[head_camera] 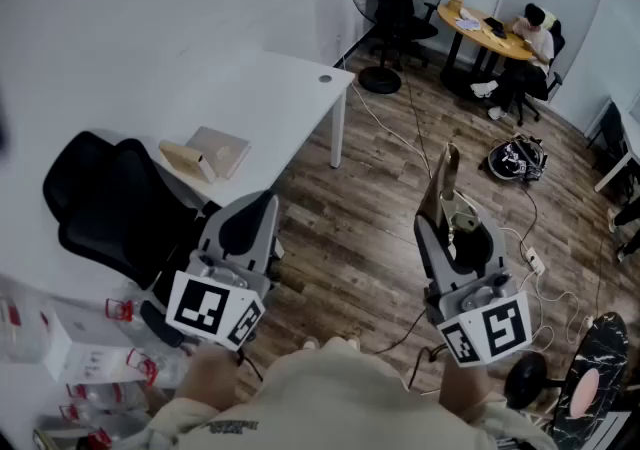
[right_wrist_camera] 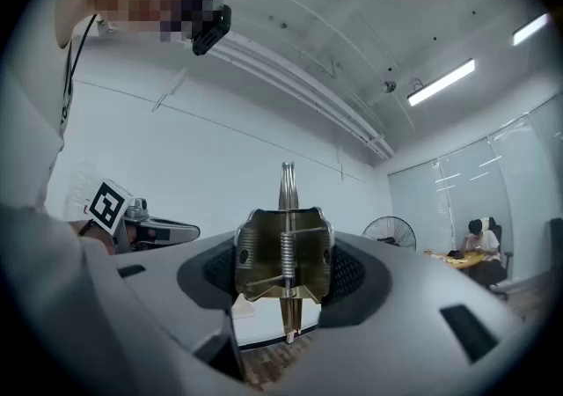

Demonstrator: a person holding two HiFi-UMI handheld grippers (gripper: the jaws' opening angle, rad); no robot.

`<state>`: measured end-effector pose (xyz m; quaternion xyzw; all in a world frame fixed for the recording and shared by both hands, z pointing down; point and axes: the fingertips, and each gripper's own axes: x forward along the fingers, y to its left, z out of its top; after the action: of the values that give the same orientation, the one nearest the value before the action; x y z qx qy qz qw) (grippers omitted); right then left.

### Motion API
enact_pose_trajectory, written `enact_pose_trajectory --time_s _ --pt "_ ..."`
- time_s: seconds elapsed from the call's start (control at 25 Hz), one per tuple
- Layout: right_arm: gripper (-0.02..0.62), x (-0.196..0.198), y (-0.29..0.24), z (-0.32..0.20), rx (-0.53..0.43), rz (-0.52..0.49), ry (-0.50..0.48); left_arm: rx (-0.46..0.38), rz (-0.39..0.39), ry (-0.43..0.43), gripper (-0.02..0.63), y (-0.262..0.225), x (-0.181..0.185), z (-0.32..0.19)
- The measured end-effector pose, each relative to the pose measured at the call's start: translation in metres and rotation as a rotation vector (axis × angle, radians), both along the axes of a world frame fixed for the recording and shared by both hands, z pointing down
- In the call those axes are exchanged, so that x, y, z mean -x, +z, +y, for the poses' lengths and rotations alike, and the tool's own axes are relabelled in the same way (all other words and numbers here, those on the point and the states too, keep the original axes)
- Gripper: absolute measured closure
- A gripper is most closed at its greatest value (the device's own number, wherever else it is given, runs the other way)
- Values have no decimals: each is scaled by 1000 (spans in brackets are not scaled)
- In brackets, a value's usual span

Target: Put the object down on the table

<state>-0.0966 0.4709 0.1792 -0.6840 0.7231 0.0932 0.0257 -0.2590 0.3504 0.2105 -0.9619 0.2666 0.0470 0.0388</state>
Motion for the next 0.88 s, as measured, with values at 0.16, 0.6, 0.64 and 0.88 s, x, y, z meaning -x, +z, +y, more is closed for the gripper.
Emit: enact_pose_trajectory --time_s 0.16,0.6,0.64,0.88 --pt "371 -4 3 0 12 -15 5 -15 -26 -8 586 3 -3 -3" --pt "371 -17 13 0 52 -60 -33 -16 -54 10 585 8 -24 5" --pt "371 -20 14 1 52 -68 -39 -16 -59 11 585 9 -27 7" --pt "371 -37 20 7 54 -91 -62 -19 -80 6 584 17 -44 19"
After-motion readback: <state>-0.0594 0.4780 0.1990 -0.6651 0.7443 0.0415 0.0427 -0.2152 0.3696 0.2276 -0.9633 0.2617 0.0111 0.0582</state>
